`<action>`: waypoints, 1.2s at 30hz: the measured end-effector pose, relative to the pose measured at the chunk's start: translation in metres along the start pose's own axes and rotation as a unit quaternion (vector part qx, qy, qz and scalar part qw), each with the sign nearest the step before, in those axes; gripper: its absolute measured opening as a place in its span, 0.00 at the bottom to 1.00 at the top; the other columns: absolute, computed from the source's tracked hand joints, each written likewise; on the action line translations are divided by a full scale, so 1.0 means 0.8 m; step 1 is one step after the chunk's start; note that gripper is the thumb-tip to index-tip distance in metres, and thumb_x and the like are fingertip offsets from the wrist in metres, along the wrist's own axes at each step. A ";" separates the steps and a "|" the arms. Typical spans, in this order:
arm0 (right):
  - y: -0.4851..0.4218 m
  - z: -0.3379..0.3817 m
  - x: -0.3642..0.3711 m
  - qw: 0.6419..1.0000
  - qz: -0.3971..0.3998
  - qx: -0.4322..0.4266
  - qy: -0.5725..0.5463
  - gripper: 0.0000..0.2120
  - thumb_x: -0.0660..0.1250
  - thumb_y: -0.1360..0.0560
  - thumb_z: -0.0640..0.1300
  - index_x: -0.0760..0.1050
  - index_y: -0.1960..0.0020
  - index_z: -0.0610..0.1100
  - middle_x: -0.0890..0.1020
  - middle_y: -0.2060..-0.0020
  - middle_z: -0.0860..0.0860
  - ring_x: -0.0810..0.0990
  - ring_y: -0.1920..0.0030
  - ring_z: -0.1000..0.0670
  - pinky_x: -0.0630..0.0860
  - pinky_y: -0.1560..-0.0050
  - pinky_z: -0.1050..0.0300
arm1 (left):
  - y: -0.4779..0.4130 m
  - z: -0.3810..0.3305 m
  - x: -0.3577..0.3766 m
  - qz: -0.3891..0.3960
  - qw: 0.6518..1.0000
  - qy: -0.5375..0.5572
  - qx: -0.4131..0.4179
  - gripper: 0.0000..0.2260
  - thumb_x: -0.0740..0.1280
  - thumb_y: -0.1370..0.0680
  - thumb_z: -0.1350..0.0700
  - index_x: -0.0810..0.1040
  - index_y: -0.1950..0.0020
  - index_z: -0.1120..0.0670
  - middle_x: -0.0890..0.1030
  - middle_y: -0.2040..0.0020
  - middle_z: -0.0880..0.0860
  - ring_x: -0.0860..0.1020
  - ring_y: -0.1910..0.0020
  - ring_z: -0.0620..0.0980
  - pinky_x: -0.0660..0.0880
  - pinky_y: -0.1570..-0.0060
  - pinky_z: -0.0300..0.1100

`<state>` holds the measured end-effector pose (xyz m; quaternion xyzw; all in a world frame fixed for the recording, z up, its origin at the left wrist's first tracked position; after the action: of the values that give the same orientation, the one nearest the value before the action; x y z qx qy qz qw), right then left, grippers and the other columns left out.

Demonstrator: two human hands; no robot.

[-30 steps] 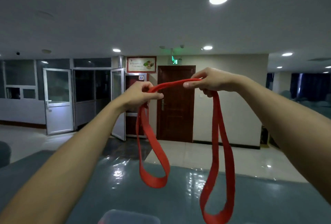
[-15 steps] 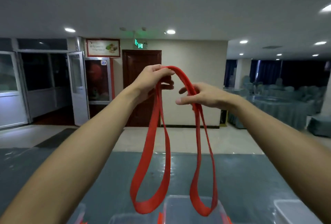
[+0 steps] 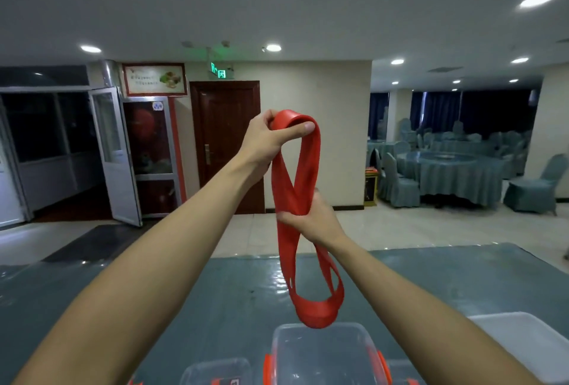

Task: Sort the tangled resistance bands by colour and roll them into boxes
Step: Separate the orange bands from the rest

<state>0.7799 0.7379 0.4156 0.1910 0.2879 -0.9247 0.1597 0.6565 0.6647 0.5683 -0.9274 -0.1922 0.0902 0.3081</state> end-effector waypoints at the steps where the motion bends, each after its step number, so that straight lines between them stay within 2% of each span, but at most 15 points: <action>1: 0.004 -0.004 0.005 1.000 -0.004 0.009 -0.005 0.22 0.80 0.33 0.55 0.78 0.44 0.50 0.86 0.55 0.53 0.87 0.56 0.52 0.87 0.51 0.46 | 0.002 0.003 -0.013 -0.013 1.000 0.018 -0.004 0.20 0.88 0.33 0.51 0.81 0.50 0.53 0.83 0.52 0.54 0.82 0.52 0.50 0.78 0.48 0.44; 4: 0.013 -0.018 0.013 0.996 0.047 0.060 -0.040 0.07 0.73 0.28 0.44 0.83 0.51 0.43 0.89 0.61 0.45 0.90 0.58 0.45 0.87 0.50 0.38 | 0.012 0.025 -0.056 -0.026 0.997 0.071 -0.024 0.22 0.85 0.32 0.49 0.82 0.46 0.57 0.88 0.49 0.55 0.86 0.46 0.53 0.81 0.38 0.49; 7: 0.018 -0.034 0.001 0.987 0.096 0.116 -0.053 0.11 0.72 0.28 0.42 0.85 0.49 0.37 0.90 0.55 0.41 0.90 0.50 0.38 0.86 0.43 0.38 | 0.035 0.066 -0.086 -0.012 0.991 0.119 -0.055 0.16 0.82 0.26 0.54 0.82 0.43 0.59 0.90 0.48 0.56 0.89 0.44 0.54 0.83 0.43 0.45; 10: 0.019 -0.043 -0.034 0.971 0.155 0.149 -0.106 0.09 0.74 0.27 0.37 0.81 0.49 0.35 0.89 0.53 0.36 0.90 0.49 0.36 0.87 0.45 0.38 | 0.063 0.112 -0.115 -0.010 0.990 0.116 -0.086 0.08 0.79 0.21 0.54 0.86 0.46 0.56 0.90 0.48 0.55 0.88 0.41 0.55 0.83 0.37 0.50; 13: 0.029 -0.051 -0.080 0.967 0.203 0.143 0.056 0.13 0.80 0.33 0.43 0.82 0.51 0.40 0.90 0.59 0.41 0.91 0.57 0.41 0.87 0.56 0.50 | 0.094 0.151 -0.132 -0.014 0.987 0.103 -0.119 0.06 0.80 0.22 0.51 0.90 0.49 0.52 0.88 0.52 0.52 0.87 0.42 0.54 0.80 0.33 0.53; 16: 0.047 -0.068 -0.109 0.922 0.255 0.122 0.264 0.11 0.79 0.30 0.46 0.84 0.50 0.45 0.90 0.61 0.50 0.90 0.58 0.49 0.87 0.48 0.48 | 0.120 0.177 -0.120 0.006 0.987 0.099 -0.129 0.12 0.82 0.27 0.49 0.90 0.48 0.53 0.87 0.53 0.52 0.86 0.47 0.51 0.81 0.35 0.53; 19: 0.053 -0.085 -0.156 0.946 0.176 0.146 0.230 0.09 0.75 0.24 0.39 0.81 0.47 0.35 0.88 0.60 0.45 0.91 0.59 0.46 0.87 0.46 0.43 | 0.151 0.217 -0.085 0.074 0.984 0.025 -0.163 0.14 0.82 0.28 0.50 0.88 0.46 0.54 0.87 0.53 0.53 0.84 0.47 0.50 0.77 0.31 0.54; 21: 0.054 -0.088 -0.195 0.961 0.138 0.156 0.180 0.11 0.75 0.24 0.37 0.79 0.47 0.31 0.86 0.61 0.41 0.91 0.59 0.42 0.86 0.49 0.44 | 0.178 0.245 -0.048 0.160 0.963 -0.094 -0.194 0.19 0.85 0.30 0.47 0.87 0.44 0.53 0.88 0.49 0.56 0.84 0.48 0.49 0.77 0.35 0.50; 23: 0.060 -0.089 -0.225 0.959 0.162 0.172 0.154 0.15 0.81 0.27 0.38 0.81 0.47 0.32 0.86 0.61 0.42 0.89 0.58 0.43 0.85 0.54 0.49 | 0.204 0.265 0.004 0.242 0.932 -0.166 -0.214 0.24 0.86 0.32 0.45 0.85 0.41 0.51 0.88 0.47 0.58 0.84 0.51 0.46 0.78 0.40 0.48; 25: 0.070 -0.092 -0.249 0.951 0.207 0.190 0.130 0.23 0.86 0.32 0.40 0.81 0.45 0.31 0.85 0.58 0.41 0.86 0.58 0.45 0.83 0.52 0.51 | 0.224 0.278 0.067 0.301 0.910 -0.201 -0.202 0.25 0.86 0.32 0.50 0.81 0.38 0.50 0.87 0.49 0.58 0.85 0.53 0.45 0.80 0.43 0.48; 28: 0.095 -0.107 -0.291 0.941 0.260 0.205 0.076 0.30 0.86 0.32 0.39 0.79 0.36 0.31 0.82 0.53 0.40 0.82 0.55 0.45 0.85 0.47 0.49 | 0.256 0.294 0.170 0.373 0.869 -0.262 -0.191 0.38 0.89 0.34 0.50 0.75 0.28 0.46 0.84 0.38 0.53 0.83 0.39 0.49 0.79 0.33 0.51; 31: 0.128 -0.129 -0.341 0.937 0.285 0.192 0.065 0.32 0.85 0.33 0.55 0.82 0.36 0.42 0.80 0.54 0.43 0.79 0.55 0.47 0.81 0.46 0.48 | 0.276 0.291 0.271 0.364 0.896 -0.143 -0.208 0.55 0.89 0.35 0.48 0.61 0.16 0.38 0.73 0.23 0.47 0.73 0.24 0.45 0.73 0.24 0.50; 33: 0.154 -0.156 -0.376 0.933 0.297 0.179 0.093 0.35 0.81 0.36 0.67 0.83 0.37 0.45 0.80 0.54 0.44 0.79 0.56 0.50 0.79 0.49 0.52 | 0.285 0.278 0.343 0.340 0.919 -0.072 -0.188 0.53 0.89 0.35 0.44 0.61 0.17 0.32 0.74 0.22 0.42 0.72 0.22 0.40 0.72 0.25 0.41; 34: 0.167 -0.175 -0.395 0.935 0.294 0.175 0.095 0.35 0.79 0.35 0.69 0.83 0.38 0.46 0.82 0.53 0.44 0.79 0.56 0.51 0.79 0.49 0.53 | 0.294 0.272 0.381 0.345 0.919 -0.061 -0.181 0.50 0.88 0.35 0.42 0.64 0.19 0.31 0.76 0.24 0.39 0.73 0.23 0.38 0.74 0.28 0.38; 36: 0.191 -0.219 -0.435 0.943 0.270 0.173 0.082 0.30 0.78 0.30 0.68 0.83 0.38 0.49 0.84 0.51 0.44 0.82 0.55 0.53 0.80 0.49 0.54 | 0.324 0.269 0.461 0.369 0.907 -0.051 -0.196 0.46 0.87 0.35 0.41 0.70 0.21 0.36 0.82 0.29 0.43 0.80 0.29 0.40 0.78 0.33 0.41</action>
<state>1.1925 0.7868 0.3649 0.3617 0.0730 -0.8634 0.3440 1.0086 0.7411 0.2225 -0.9678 0.1348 0.2051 0.0551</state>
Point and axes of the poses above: each hand's wrist, its own y-axis away from the middle knuckle, its own x-axis out of the palm, z = x × y, the point moved 4 cm from there along -y, towards the middle knuckle
